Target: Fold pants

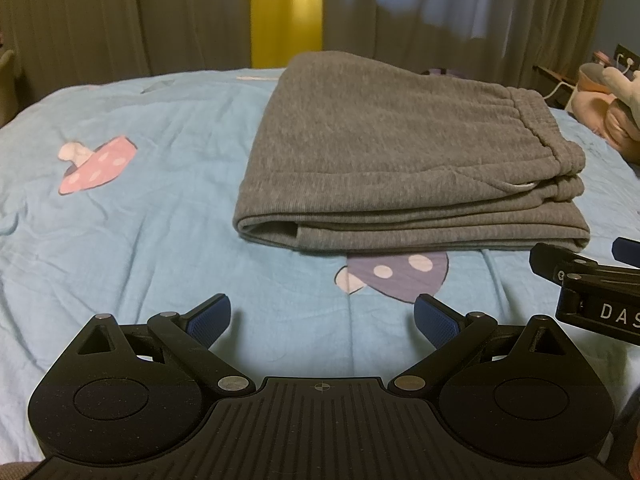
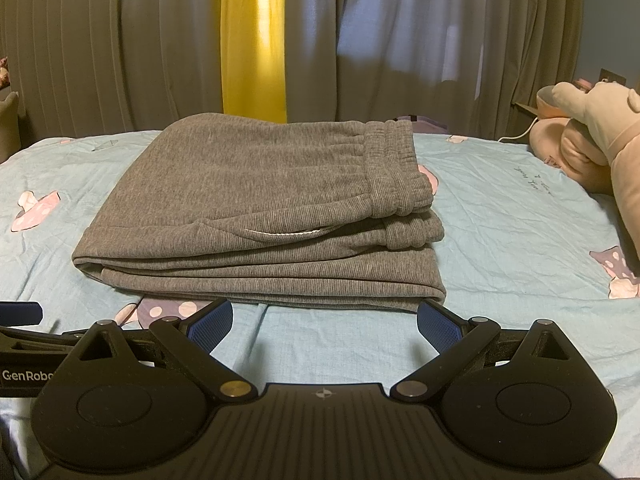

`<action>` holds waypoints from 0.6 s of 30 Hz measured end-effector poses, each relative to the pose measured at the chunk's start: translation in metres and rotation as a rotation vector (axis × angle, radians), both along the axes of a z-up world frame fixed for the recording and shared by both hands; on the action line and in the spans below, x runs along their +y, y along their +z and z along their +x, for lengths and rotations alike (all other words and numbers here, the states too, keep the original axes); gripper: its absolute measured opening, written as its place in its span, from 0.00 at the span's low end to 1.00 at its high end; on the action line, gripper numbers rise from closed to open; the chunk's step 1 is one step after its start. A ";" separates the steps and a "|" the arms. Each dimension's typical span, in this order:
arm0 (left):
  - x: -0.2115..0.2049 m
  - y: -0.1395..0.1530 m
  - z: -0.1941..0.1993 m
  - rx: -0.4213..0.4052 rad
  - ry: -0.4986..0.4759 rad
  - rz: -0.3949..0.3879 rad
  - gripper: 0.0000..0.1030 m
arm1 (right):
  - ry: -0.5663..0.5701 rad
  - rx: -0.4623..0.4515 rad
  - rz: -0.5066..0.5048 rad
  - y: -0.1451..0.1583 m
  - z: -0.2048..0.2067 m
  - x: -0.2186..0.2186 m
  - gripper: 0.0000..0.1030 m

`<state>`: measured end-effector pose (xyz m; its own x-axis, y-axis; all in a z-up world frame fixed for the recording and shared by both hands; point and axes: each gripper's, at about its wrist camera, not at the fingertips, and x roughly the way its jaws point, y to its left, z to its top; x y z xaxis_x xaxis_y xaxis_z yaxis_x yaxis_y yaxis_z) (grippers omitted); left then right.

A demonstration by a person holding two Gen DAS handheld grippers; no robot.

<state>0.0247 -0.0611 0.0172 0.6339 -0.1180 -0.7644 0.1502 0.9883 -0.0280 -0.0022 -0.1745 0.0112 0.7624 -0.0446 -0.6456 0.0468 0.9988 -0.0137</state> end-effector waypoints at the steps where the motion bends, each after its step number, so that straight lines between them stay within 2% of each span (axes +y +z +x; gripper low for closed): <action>1: 0.000 0.000 0.000 -0.001 0.000 0.001 0.98 | 0.000 0.001 -0.001 0.000 0.000 0.000 0.96; 18: -0.001 0.002 -0.002 -0.008 -0.007 -0.007 0.98 | 0.001 0.002 -0.006 0.001 0.000 0.000 0.96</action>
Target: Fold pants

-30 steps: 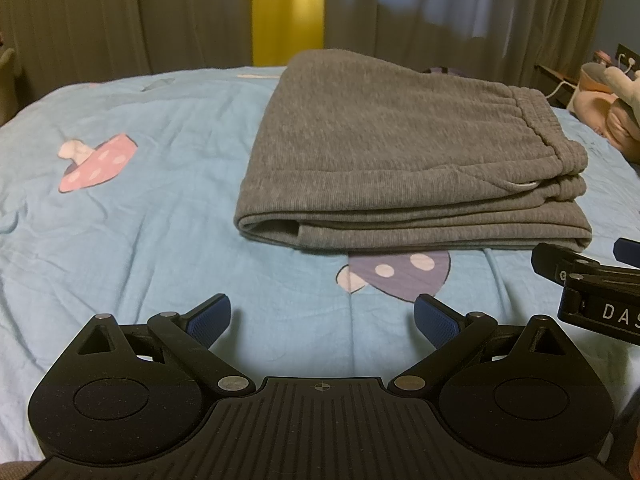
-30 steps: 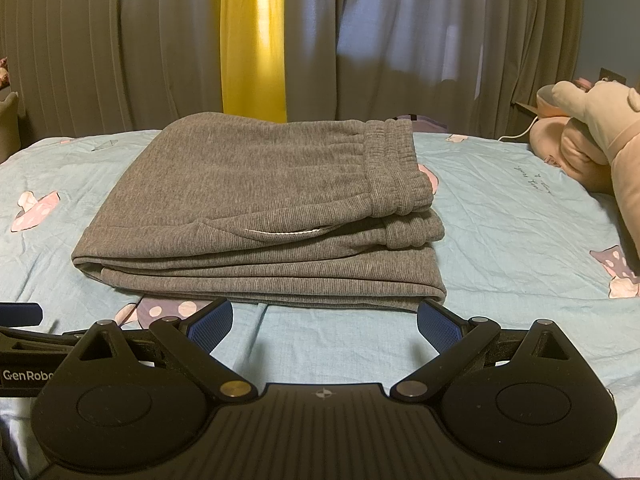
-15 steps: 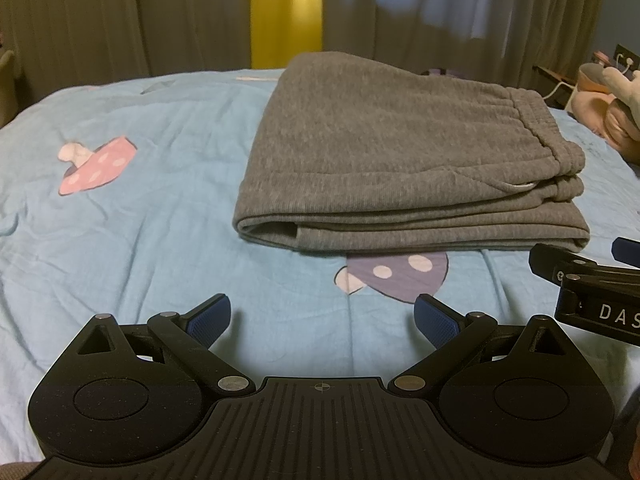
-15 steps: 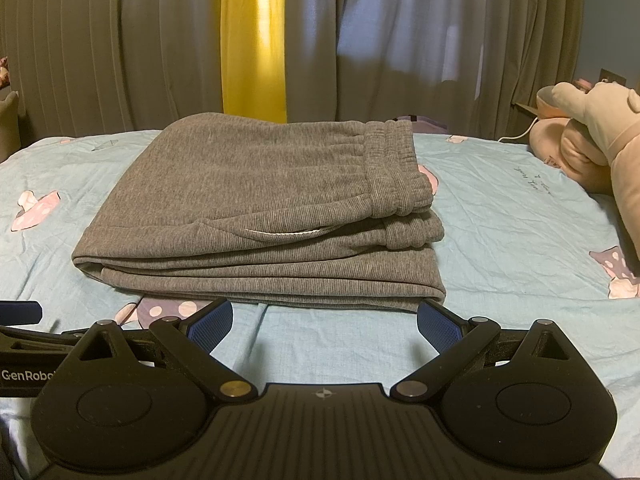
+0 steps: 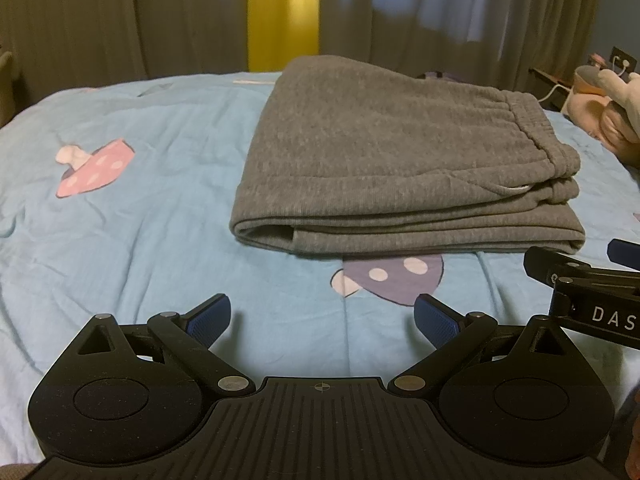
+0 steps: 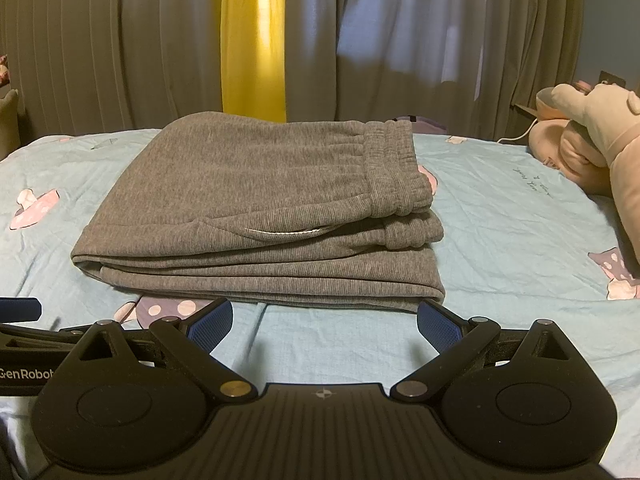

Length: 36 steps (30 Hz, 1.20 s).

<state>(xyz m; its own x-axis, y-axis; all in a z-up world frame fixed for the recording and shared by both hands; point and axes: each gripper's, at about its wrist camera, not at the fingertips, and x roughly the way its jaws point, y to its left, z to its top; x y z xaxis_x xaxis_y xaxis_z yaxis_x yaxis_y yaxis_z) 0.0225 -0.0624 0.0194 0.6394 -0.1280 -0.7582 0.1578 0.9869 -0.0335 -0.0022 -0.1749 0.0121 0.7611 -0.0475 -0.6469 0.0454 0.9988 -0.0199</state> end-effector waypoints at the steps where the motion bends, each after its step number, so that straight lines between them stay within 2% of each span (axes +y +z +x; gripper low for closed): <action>1: 0.000 0.000 0.000 0.000 0.000 0.001 0.98 | 0.000 0.000 0.001 0.000 0.000 0.000 0.96; 31: -0.001 -0.002 0.001 -0.006 -0.002 0.003 0.98 | 0.005 0.007 -0.001 -0.002 -0.001 0.000 0.96; 36: 0.001 0.000 -0.002 -0.041 0.007 -0.002 0.98 | 0.005 0.007 0.000 -0.002 -0.002 0.000 0.96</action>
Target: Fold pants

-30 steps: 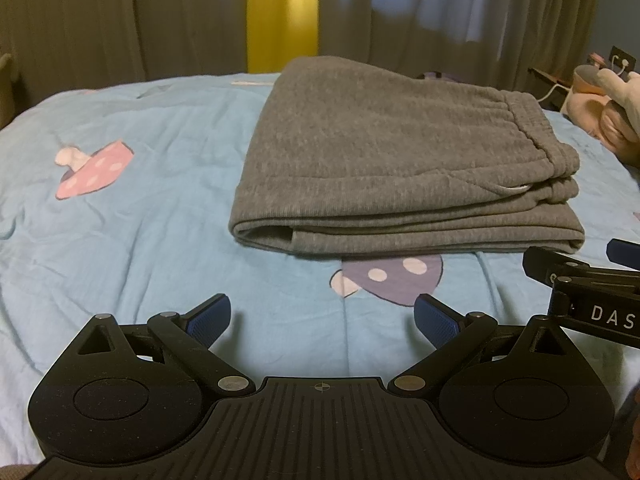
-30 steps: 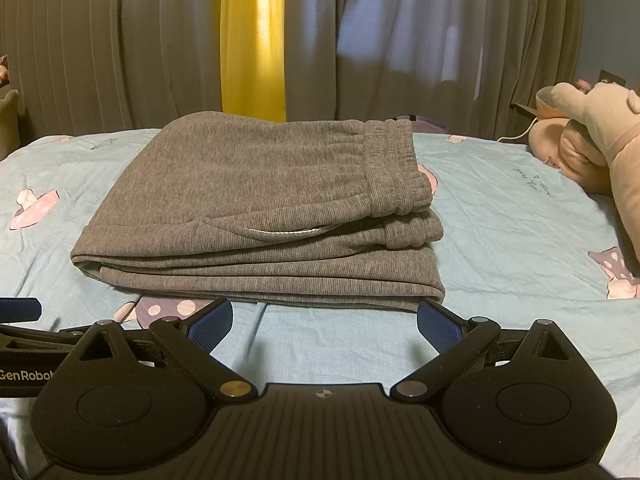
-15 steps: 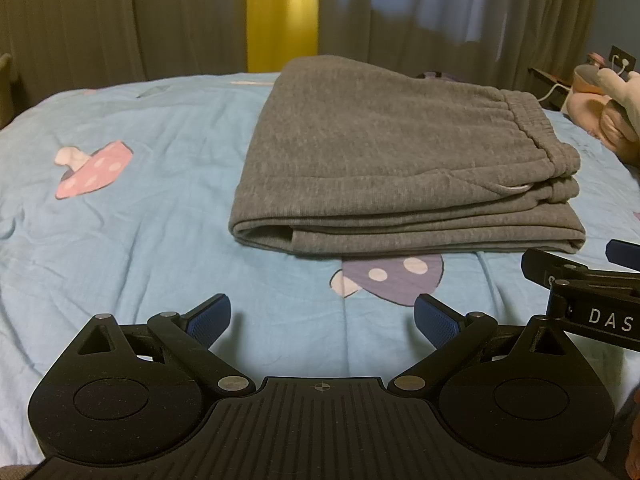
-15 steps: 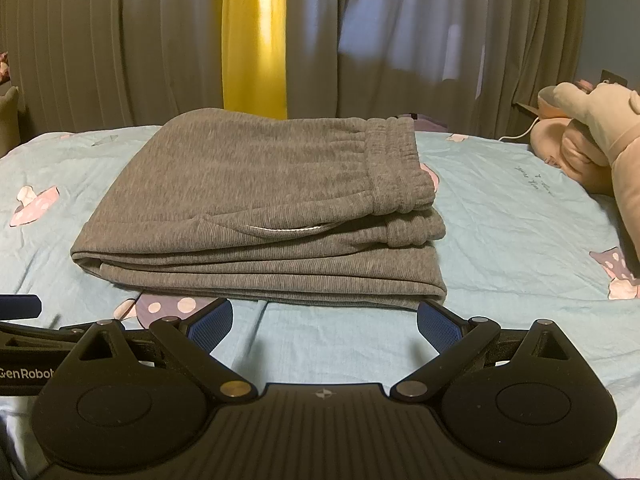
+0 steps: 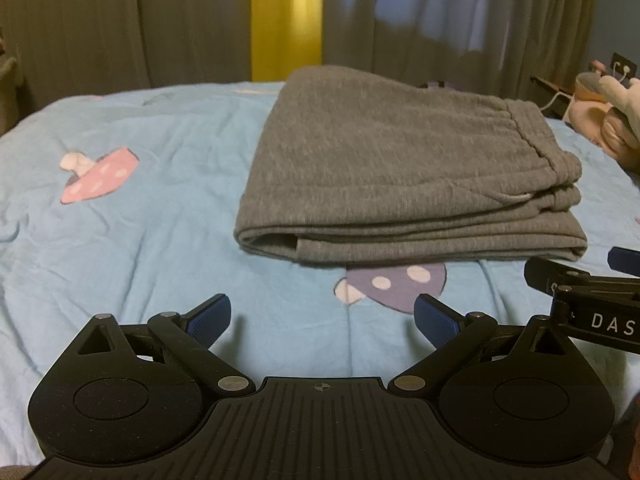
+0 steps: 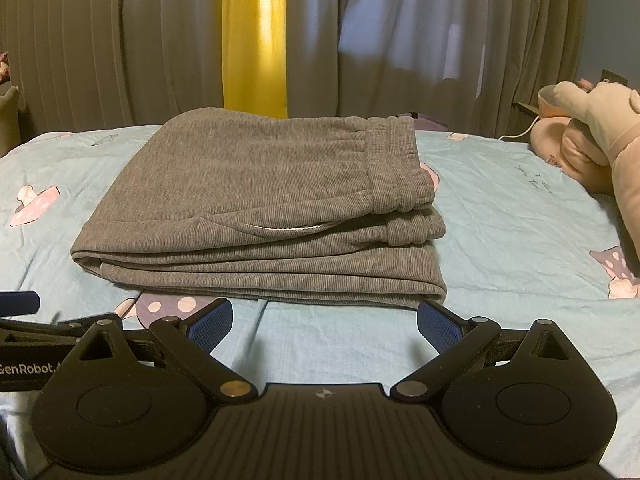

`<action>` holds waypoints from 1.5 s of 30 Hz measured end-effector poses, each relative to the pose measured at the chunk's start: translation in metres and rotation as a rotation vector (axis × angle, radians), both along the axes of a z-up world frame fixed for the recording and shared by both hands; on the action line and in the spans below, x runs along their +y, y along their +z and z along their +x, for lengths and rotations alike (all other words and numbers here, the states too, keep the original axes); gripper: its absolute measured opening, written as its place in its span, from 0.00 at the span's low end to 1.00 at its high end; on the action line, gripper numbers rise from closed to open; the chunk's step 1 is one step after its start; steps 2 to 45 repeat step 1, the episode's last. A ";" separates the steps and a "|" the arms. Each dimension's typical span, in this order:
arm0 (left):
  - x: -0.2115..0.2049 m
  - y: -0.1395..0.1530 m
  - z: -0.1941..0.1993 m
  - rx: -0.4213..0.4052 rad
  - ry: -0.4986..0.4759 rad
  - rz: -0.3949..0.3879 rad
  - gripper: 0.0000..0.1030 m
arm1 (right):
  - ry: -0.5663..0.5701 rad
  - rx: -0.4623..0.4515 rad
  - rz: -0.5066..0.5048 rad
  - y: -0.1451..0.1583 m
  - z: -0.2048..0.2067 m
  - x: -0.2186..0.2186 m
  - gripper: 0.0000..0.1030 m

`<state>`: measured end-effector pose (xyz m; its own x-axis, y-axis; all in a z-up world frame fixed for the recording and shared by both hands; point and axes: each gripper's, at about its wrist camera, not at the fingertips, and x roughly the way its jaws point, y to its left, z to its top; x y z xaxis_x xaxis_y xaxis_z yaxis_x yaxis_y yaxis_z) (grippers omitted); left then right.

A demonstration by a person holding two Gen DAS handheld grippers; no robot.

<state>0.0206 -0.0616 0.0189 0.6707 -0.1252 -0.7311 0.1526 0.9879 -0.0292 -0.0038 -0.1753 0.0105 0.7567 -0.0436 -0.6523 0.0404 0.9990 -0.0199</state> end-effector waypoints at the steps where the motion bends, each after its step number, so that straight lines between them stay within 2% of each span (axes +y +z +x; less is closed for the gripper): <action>1: 0.000 0.000 0.000 0.001 -0.005 -0.004 0.98 | 0.000 0.000 0.000 0.000 0.000 0.000 0.96; 45: 0.000 0.000 0.000 0.001 -0.005 -0.004 0.98 | 0.000 0.000 0.000 0.000 0.000 0.000 0.96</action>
